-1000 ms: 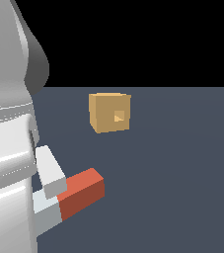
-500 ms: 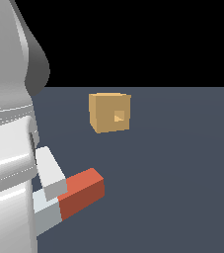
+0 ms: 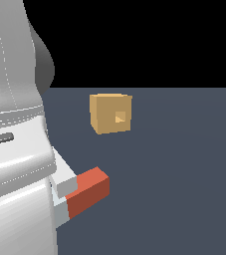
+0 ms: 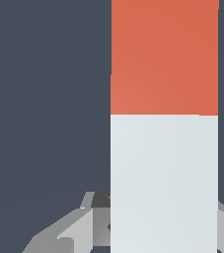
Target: Insert the peg into the horizontal hole in a box.
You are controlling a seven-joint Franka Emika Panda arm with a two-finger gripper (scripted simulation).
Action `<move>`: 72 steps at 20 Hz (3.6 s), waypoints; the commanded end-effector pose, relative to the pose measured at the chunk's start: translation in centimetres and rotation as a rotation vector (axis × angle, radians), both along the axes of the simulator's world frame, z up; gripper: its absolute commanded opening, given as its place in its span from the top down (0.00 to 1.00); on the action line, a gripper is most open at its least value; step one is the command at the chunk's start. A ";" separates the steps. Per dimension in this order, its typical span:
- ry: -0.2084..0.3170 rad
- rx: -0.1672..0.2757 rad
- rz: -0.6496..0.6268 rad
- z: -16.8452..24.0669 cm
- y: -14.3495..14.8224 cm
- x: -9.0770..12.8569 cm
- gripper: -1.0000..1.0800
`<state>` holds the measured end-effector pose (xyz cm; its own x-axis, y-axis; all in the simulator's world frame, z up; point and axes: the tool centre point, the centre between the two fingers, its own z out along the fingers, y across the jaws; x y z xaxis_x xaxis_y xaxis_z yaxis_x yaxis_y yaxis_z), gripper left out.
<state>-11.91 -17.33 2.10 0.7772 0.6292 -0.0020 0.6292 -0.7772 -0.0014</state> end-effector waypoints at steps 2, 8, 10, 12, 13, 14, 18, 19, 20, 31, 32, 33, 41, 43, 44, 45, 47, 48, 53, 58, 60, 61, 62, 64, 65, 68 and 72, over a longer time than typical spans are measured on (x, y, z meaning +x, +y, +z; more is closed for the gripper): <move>-0.002 -0.001 0.048 0.3 0.5 1.4 1.00; -0.002 -0.002 0.183 0.8 2.2 5.1 1.00; -0.002 -0.002 0.243 1.1 3.1 6.6 1.00; -0.002 -0.003 0.310 1.3 4.2 8.3 1.00; -0.002 -0.003 0.345 1.5 4.9 9.1 1.00; -0.002 -0.003 0.380 1.6 5.5 9.9 1.00; -0.002 -0.003 0.527 2.2 8.7 13.1 1.00; -0.002 -0.003 0.565 2.3 9.5 13.8 1.00; -0.002 -0.003 0.605 2.5 10.5 14.5 1.00; -0.002 -0.001 1.008 4.0 21.5 19.6 1.00; -0.002 0.000 1.039 4.1 22.5 19.7 1.00; -0.002 0.000 1.068 4.2 23.3 19.9 1.00; -0.002 0.001 1.224 4.7 28.1 20.1 1.00; -0.002 0.001 1.235 4.8 28.4 20.1 1.00; -0.002 0.001 1.237 4.8 28.4 20.1 1.00; -0.002 0.001 1.237 4.8 28.4 20.1 1.00; -0.002 0.001 1.237 4.8 28.4 20.1 1.00; 0.000 0.003 1.236 4.6 28.5 20.0 1.00; -0.003 0.000 1.242 4.9 28.3 20.1 1.00; -0.001 0.001 1.241 4.7 28.7 19.8 1.00; -0.001 0.001 1.241 4.7 29.5 19.5 1.00; -0.001 0.001 1.241 4.8 30.0 19.3 1.00; -0.001 0.001 1.241 4.8 30.6 19.1 1.00; -0.002 0.000 1.241 4.8 32.0 18.5 1.00; -0.002 0.000 1.241 4.8 32.9 18.2 1.00; -0.002 0.000 1.242 4.9 34.9 17.5 1.00; -0.003 0.000 1.242 4.9 36.4 17.0 1.00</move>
